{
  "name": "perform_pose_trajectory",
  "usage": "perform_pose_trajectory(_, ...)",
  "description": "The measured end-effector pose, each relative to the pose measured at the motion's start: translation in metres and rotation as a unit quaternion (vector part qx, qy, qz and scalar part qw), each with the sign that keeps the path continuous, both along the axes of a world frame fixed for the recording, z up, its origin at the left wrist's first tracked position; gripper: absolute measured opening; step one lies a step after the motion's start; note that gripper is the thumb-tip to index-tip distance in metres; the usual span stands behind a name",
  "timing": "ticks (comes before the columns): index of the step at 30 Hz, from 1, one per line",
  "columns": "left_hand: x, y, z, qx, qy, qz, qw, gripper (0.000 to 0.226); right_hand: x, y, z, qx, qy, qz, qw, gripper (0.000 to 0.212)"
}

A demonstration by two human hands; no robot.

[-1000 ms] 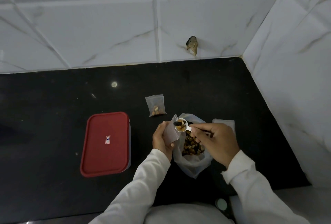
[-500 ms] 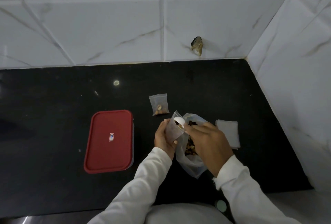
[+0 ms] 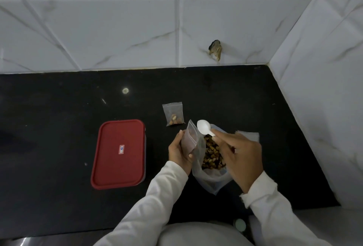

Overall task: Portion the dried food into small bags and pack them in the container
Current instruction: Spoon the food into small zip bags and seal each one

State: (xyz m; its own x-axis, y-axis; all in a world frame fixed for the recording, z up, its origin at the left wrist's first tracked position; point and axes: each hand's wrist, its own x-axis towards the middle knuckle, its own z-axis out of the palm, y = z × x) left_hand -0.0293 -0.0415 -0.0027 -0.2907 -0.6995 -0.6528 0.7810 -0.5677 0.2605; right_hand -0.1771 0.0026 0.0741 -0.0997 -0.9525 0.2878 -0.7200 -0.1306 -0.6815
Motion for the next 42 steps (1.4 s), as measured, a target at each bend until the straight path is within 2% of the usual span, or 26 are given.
perform_pose_trajectory(3, 0.001, 0.000, 0.001, 0.008, -0.009, 0.010, 1.000, 0.026, -0.017, -0.001, -0.006, 0.079, 0.027, 0.001, 0.996, 0.022)
perform_pose_trajectory(6, 0.000, 0.004, 0.003, 0.015, -0.014, 0.013, 1.000, 0.023, -0.034, -0.003, -0.027, 0.282, 0.108, 0.004, 0.953, 0.024)
perform_pose_trajectory(8, -0.001, 0.007, 0.003, 0.017, -0.014, 0.011, 1.000, 0.024, -0.036, 0.002, -0.036, 0.273, 0.161, 0.023, 0.948, 0.021)
perform_pose_trajectory(11, -0.002, 0.010, -0.003, 0.013, -0.032, -0.004, 0.999, 0.027, -0.033, 0.007, -0.041, 0.268, 0.261, 0.036, 0.927, 0.028)
perform_pose_trajectory(17, -0.008, 0.017, -0.013, 0.019, -0.079, -0.027, 0.996, 0.027, -0.017, 0.005, -0.051, 0.294, 0.290, 0.086, 0.907, 0.022)
perform_pose_trajectory(21, -0.012, 0.018, -0.011, 0.046, -0.082, -0.006, 0.996, 0.029, -0.015, 0.002, -0.057, 0.260, 0.241, 0.072, 0.932, 0.022)
perform_pose_trajectory(25, -0.015, 0.016, -0.010, 0.073, -0.076, 0.012, 0.994, 0.032, -0.024, 0.002, -0.068, 0.289, 0.101, 0.080, 0.948, 0.024)
perform_pose_trajectory(28, -0.018, 0.015, -0.014, 0.078, -0.069, 0.020, 0.994, 0.035, -0.029, 0.008, -0.074, 0.252, 0.030, 0.084, 0.964, 0.021)
perform_pose_trajectory(34, -0.017, 0.015, -0.013, 0.067, -0.052, 0.001, 0.996, 0.033, -0.028, 0.006, -0.071, 0.338, -0.057, 0.063, 0.937, 0.016)
perform_pose_trajectory(38, -0.017, 0.014, -0.008, 0.068, -0.048, 0.011, 0.996, 0.030, -0.032, -0.005, -0.059, 0.421, -0.132, 0.031, 0.897, 0.015)
perform_pose_trajectory(42, -0.013, 0.012, -0.003, 0.072, -0.053, 0.015, 0.996, 0.029, -0.042, -0.008, -0.055, 0.452, -0.205, -0.026, 0.867, 0.014)
